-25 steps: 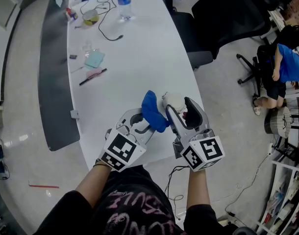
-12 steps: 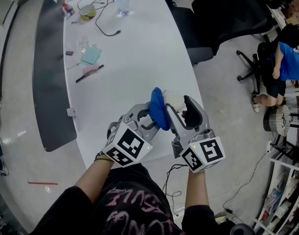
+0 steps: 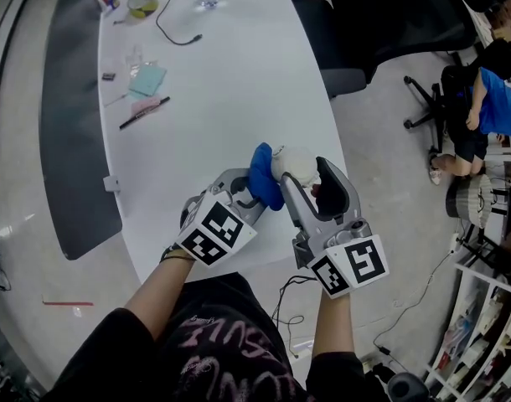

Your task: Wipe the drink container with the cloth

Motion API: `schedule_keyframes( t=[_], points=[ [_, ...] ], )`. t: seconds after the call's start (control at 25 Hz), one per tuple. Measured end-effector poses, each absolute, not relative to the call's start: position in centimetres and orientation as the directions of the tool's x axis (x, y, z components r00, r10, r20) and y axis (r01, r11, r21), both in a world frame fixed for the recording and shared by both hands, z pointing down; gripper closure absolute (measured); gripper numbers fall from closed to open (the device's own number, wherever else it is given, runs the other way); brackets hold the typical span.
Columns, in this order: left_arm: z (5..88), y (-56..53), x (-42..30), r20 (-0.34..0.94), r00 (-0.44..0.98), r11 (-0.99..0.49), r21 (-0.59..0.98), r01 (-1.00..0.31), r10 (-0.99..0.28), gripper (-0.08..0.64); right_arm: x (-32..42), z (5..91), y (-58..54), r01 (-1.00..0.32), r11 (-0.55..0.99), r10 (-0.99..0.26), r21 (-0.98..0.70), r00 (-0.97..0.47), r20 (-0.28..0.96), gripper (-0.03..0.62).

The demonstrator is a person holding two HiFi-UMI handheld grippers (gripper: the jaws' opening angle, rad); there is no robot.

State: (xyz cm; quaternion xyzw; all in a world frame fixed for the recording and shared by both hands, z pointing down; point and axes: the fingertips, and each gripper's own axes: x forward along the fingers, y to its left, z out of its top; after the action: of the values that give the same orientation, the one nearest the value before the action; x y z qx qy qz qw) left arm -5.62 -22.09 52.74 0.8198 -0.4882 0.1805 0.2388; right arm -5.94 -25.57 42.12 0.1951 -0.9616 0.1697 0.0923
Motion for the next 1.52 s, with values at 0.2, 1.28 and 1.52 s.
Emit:
schedule_keyframes(
  t=[0.2,1.28,1.52],
  points=[
    [55.1,-22.0,-5.6,0.579,0.460,-0.399,0.240,-0.885,-0.673,0.459,-6.0,42.2,-25.5,-0.404,0.868,-0.339,-0.288,-0.907,0.250,0.321],
    [47.1,-21.8,-6.5,0.477,0.413,-0.398,0.138,-0.907,-0.776,0.460,-5.8,42.3,-25.5,-0.378,0.876,-0.319,-0.299,-0.920,0.229,0.318],
    [47.5,-22.2,-6.3,0.468,0.423,-0.401,0.151,-0.904,-0.776,0.459,-5.9,42.3,-25.5,-0.385,0.874,-0.326,-0.297,-0.917,0.228,0.318]
  ],
)
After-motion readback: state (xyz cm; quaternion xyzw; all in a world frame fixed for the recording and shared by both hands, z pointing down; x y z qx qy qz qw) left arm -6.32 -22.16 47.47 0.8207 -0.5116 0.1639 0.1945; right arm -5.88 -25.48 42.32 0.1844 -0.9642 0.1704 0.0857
